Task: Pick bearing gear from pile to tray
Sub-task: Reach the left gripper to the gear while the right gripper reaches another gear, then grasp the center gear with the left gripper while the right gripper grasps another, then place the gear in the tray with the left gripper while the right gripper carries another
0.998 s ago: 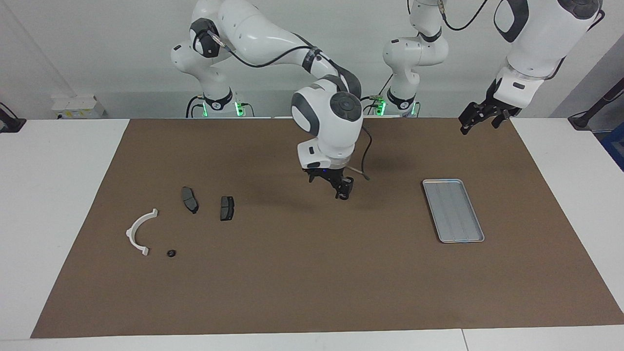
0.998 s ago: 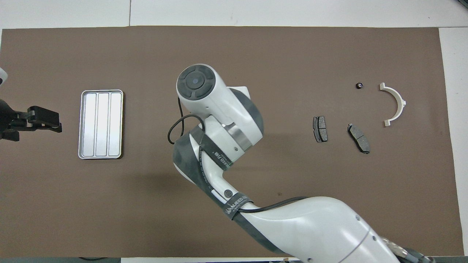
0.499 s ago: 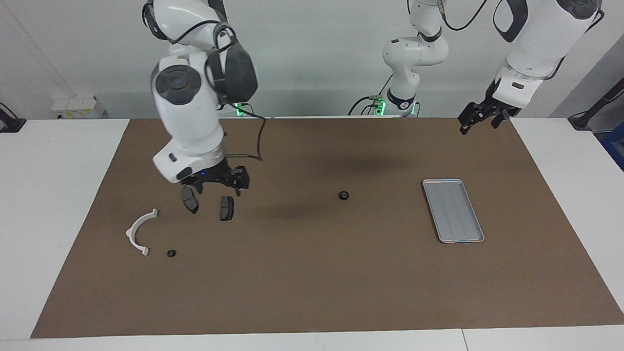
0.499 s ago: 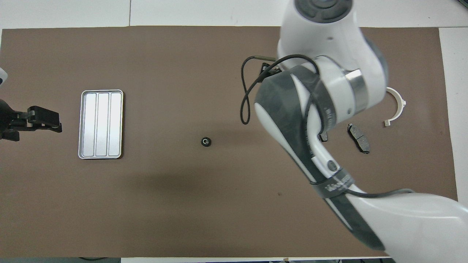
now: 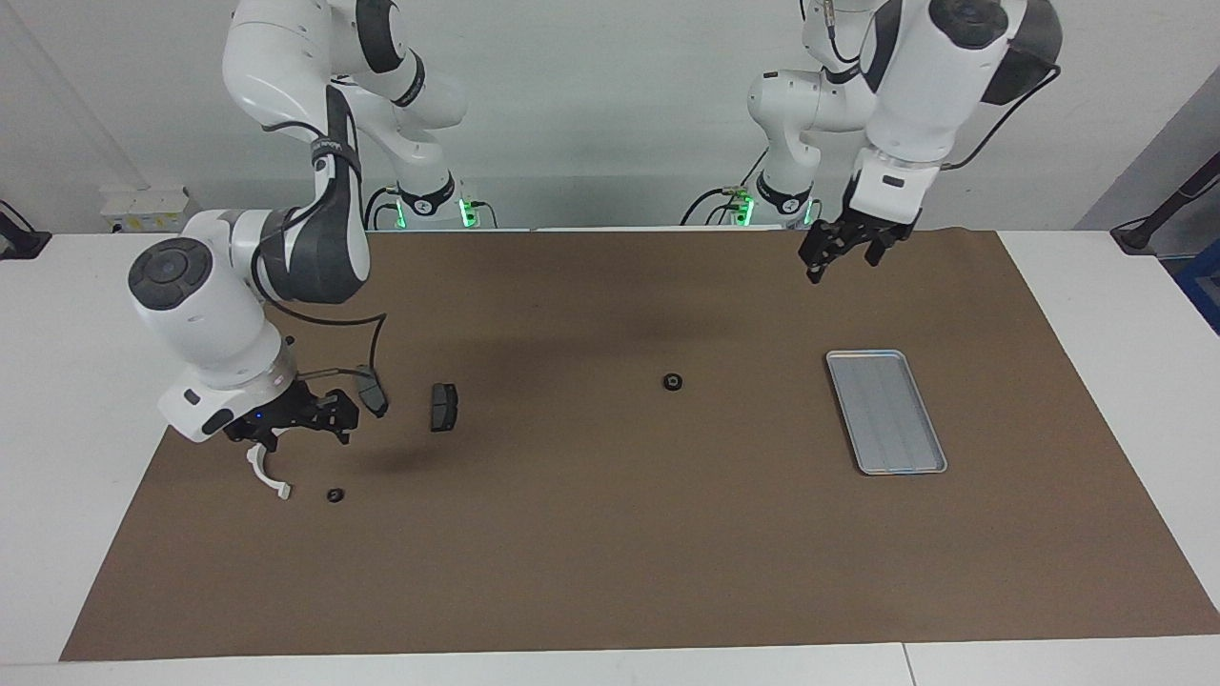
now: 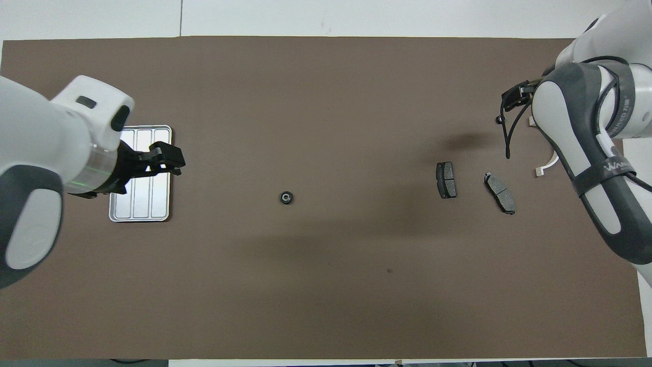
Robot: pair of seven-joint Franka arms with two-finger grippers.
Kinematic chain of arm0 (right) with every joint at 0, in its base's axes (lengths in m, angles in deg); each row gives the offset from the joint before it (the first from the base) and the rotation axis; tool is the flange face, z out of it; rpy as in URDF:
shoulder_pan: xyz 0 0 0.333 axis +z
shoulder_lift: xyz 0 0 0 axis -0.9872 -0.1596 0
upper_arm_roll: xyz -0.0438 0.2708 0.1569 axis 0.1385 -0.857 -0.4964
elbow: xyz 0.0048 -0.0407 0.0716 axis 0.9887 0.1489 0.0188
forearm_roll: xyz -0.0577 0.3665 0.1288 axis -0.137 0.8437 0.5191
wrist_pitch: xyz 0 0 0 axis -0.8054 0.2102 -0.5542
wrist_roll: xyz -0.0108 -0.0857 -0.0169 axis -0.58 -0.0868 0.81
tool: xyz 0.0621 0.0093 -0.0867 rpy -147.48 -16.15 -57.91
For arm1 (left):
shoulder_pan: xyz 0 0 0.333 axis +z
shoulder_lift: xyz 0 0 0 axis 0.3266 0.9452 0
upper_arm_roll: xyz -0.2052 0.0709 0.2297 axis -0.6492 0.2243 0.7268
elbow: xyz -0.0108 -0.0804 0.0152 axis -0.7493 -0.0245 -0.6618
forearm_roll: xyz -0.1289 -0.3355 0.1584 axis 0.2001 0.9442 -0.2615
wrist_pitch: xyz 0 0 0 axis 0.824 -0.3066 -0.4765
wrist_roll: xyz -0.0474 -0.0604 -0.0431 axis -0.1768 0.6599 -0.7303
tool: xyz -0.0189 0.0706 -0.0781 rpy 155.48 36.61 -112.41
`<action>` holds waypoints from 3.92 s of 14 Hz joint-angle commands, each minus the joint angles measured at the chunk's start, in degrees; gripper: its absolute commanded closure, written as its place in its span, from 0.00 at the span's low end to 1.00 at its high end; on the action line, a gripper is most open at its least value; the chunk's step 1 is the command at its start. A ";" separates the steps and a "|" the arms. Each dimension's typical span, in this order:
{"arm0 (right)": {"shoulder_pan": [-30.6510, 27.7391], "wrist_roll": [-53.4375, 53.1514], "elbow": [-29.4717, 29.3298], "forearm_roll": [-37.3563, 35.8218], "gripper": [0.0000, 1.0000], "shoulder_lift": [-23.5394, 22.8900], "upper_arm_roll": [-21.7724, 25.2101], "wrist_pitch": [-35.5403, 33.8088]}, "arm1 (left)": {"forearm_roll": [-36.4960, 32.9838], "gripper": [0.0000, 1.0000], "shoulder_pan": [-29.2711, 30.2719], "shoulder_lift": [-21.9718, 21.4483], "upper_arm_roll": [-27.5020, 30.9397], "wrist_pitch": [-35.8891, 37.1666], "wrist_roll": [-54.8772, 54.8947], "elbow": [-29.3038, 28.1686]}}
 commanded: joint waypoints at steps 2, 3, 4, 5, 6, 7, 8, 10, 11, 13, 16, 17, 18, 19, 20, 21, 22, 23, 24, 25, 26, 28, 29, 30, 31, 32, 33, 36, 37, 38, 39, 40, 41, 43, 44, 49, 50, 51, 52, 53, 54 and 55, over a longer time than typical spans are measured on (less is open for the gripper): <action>-1.66 -0.85 9.28 0.32 0.00 1.22 -0.94 9.39 | 0.66 0.00 -9.38 10.09 1.04 -10.57 -16.30 -0.69; -1.84 -1.38 9.02 0.32 0.00 -0.18 -0.94 10.01 | 0.57 0.00 -9.93 11.42 0.96 -14.08 -16.94 -1.82; -1.84 -1.73 8.93 0.67 0.00 -0.97 -0.94 10.97 | 0.65 0.00 -10.89 13.35 1.04 -16.99 -17.29 -3.23; -1.84 -2.52 8.93 0.67 0.00 -1.68 -0.85 11.59 | 0.57 0.00 -13.25 17.29 1.22 -18.23 -19.12 -2.55; -1.84 -2.88 8.58 0.59 0.00 -2.29 -0.85 11.69 | 0.04 0.00 -14.14 20.02 1.22 -19.55 -20.71 -2.02; -1.84 -2.88 8.40 0.50 0.00 -3.26 -0.85 12.64 | -0.22 0.00 -14.32 21.09 1.13 -22.09 -21.94 -2.79; -1.93 -2.88 8.40 0.24 0.00 -3.88 -0.85 14.39 | -0.23 0.00 -14.41 21.54 1.13 -25.59 -23.17 -4.80; -2.02 -2.88 8.23 -0.03 0.00 -5.11 -0.85 16.07 | -0.23 0.00 -14.85 22.33 1.04 -29.31 -24.50 -6.40; -2.02 -3.32 8.22 0.14 0.00 -5.37 -0.85 16.17 | -0.23 0.00 -15.20 22.34 1.04 -29.49 -24.42 -7.19; -1.84 -4.37 7.96 0.06 0.00 -6.08 -0.85 16.26 | -0.31 0.00 -15.20 22.07 1.04 -30.98 -24.33 -9.29; -2.02 -4.64 7.87 0.14 0.00 -7.48 -0.85 18.63 | -0.31 0.06 -15.29 21.55 0.96 -34.24 -24.41 -12.03; -2.02 -4.64 7.70 0.41 0.00 -7.66 -0.85 18.72 | -0.23 0.08 -15.38 21.55 0.96 -34.24 -24.59 -12.03; -1.93 -4.90 7.52 0.50 0.00 -7.84 -0.85 18.72 | -0.23 0.13 -15.73 21.55 0.96 -34.33 -24.85 -12.03; -2.01 -5.16 7.52 0.58 0.00 -8.10 -0.85 18.81 | -0.23 0.16 -16.25 21.46 1.04 -34.24 -24.94 -12.03; -1.93 -5.17 7.52 0.76 0.00 -8.10 -0.85 18.81 | -0.23 0.16 -16.35 21.46 1.04 -34.07 -24.94 -12.12; -1.93 -5.34 7.52 0.67 0.02 -8.10 -0.85 18.81 | -0.23 0.16 -16.43 21.37 1.04 -33.89 -25.03 -12.29; -2.01 -5.34 7.52 0.76 0.05 -8.10 -0.85 18.81 | -0.23 0.17 -16.96 21.28 1.04 -34.06 -25.20 -12.64; -2.02 -5.34 7.52 0.76 0.08 -8.10 -0.85 18.81 | -0.23 0.19 -17.14 21.28 1.04 -34.15 -25.90 -12.73; -2.02 -5.43 7.52 0.85 0.09 -8.10 -0.85 18.81 | -0.23 0.20 -17.14 21.28 1.04 -34.15 -25.91 -12.73; -2.02 -5.43 7.52 0.94 0.16 -8.10 -0.85 19.15 | -0.23 0.24 -17.14 21.28 1.04 -34.15 -25.91 -12.91; -2.10 -5.34 7.61 0.85 0.20 -8.10 -0.85 20.29 | -0.31 0.26 -17.14 21.28 1.04 -34.15 -25.82 -12.91; -2.45 -5.25 7.61 0.76 0.34 -8.10 -0.85 20.39 | -0.31 0.27 -17.05 21.28 1.13 -34.15 -25.82 -12.82; -2.46 -5.34 7.70 0.76 0.41 -8.10 -0.85 20.30 | -0.31 0.27 -17.05 21.28 1.13 -34.24 -25.73 -12.82; -2.54 -5.25 7.78 0.76 0.42 -8.10 -0.85 20.39 | -0.31 0.27 -16.96 21.28 1.13 -34.15 -25.65 -12.91; -2.63 -5.17 7.79 0.76 0.42 -8.10 -0.94 20.39 | -0.31 0.27 -16.96 21.28 1.13 -34.15 -25.65 -12.82; -2.89 -5.17 7.87 0.76 0.42 -8.10 -0.94 20.39 | -0.31 0.27 -16.88 21.28 1.22 -34.24 -25.56 -12.91; -2.89 -5.17 7.96 0.76 0.42 -8.10 -0.94 20.39 | -0.31 0.27 -16.79 21.28 1.22 -34.24 -25.47 -12.91; -2.98 -5.08 7.96 0.76 0.49 -8.10 -0.94 20.21 | -0.31 0.35 -16.79 21.28 1.22 -34.24 -25.47 -13.00; -2.98 -5.08 7.96 0.76 0.59 -8.10 -0.94 20.04 | -0.31 0.42 -16.70 21.28 1.13 -34.24 -25.47 -13.00; -3.07 -5.08 8.05 0.76 0.66 -8.10 -0.94 19.95 | -0.31 0.46 -16.61 21.28 1.13 -34.33 -25.47 -13.08; -3.24 -4.99 8.22 0.85 0.77 -8.10 -0.94 19.95 | -0.31 0.50 -16.61 21.28 1.13 -34.33 -25.47 -13.00; -3.33 -4.90 8.40 0.85 0.92 -8.10 -0.94 20.04 | -0.31 0.56 -16.61 21.28 1.13 -34.33 -25.47 -13.08; -3.51 -4.90 8.40 0.85 1.00 -8.10 -0.94 19.95 | -0.31 0.65 -16.61 21.19 1.13 -34.24 -25.47 -13.09; -3.51 -4.81 8.40 0.85 1.00 -8.10 -0.94 19.77 | -0.31 0.87 -16.70 21.11 1.22 -33.37 -25.47 -13.26; -3.51 -4.81 8.40 0.85 1.00 -8.10 -0.94 19.60 | -0.31 0.92 -16.70 21.02 1.39 -32.23 -25.47 -12.74; -2.28 -5.43 2.27 0.76 1.00 -5.65 -1.29 7.00 | -2.51 0.94 -10.74 11.81 1.40 -20.57 -15.66 -12.64; -1.84 -6.12 -0.27 0.85 1.00 -4.42 -1.46 1.46 | -2.42 0.94 -8.63 9.96 1.40 -17.22 -11.54 -12.65; -0.10 -9.00 -2.74 0.85 1.00 -2.84 -1.46 -4.43 | -2.42 0.94 -6.18 8.38 1.40 -14.58 -6.27 -12.91; 1.66 -12.60 -4.68 1.02 1.00 -1.35 -1.55 -9.70 | -2.42 0.94 -3.28 7.32 1.40 -12.90 -0.39 -13.26; 4.11 -17.68 -6.26 1.55 1.00 0.14 -1.55 -14.54 | -2.42 0.94 0.05 7.13 1.40 -12.62 5.76 -13.26; 6.66 -23.91 -7.41 2.77 1.00 0.86 -1.55 -17.81 | -2.42 0.94 2.87 7.13 1.40 -13.58 11.04 -13.35; 9.38 -30.41 -8.20 4.61 1.00 1.82 -1.55 -19.32 | -2.42 0.94 5.77 7.22 1.40 -14.72 16.75 -13.44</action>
